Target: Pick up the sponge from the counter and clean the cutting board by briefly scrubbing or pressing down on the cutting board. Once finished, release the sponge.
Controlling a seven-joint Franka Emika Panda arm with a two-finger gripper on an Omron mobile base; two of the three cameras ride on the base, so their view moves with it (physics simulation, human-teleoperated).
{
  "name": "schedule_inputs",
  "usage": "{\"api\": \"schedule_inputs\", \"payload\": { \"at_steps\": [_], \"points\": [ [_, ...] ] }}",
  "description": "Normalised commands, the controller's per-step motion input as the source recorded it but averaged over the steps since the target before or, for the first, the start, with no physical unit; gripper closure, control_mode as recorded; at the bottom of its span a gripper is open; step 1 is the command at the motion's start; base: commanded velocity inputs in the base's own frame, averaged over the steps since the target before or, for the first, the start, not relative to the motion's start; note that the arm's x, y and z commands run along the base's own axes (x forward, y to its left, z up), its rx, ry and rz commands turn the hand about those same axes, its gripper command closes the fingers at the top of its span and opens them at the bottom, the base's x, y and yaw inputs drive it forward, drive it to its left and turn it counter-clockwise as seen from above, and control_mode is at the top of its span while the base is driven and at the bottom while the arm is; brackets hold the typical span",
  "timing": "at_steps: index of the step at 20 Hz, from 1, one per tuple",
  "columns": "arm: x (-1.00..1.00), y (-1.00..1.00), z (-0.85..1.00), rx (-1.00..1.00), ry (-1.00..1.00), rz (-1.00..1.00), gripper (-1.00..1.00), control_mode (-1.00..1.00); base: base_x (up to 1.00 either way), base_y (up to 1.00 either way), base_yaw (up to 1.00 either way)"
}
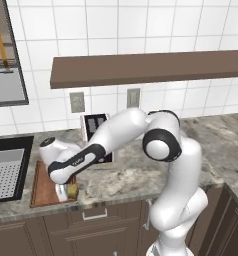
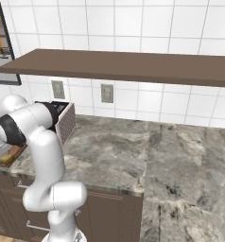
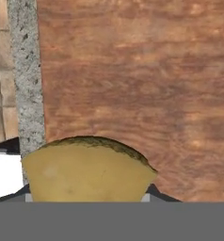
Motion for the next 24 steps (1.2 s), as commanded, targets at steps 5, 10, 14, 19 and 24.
{"api": "schedule_inputs", "payload": {
  "at_steps": [5, 10, 14, 19, 24],
  "points": [
    [-0.01, 0.00, -0.39, 0.22, -0.04, 0.04, 1.00, -1.00, 0.00, 0.00, 0.00],
    [0.39, 0.01, -0.13, 0.11, -0.01, 0.00, 1.00, -1.00, 0.00, 0.00, 0.00],
    [0.60, 0.00, -0.01, 0.05, -0.02, 0.02, 1.00, -1.00, 0.00, 0.00, 0.00],
    [0.55, 0.00, 0.00, 0.03, -0.04, 0.04, 1.00, -1.00, 0.00, 0.00, 0.00],
    [0.49, 0.00, 0.00, 0.01, -0.10, 0.05, 1.00, -1.00, 0.00, 0.00, 0.00]
  ]
}}
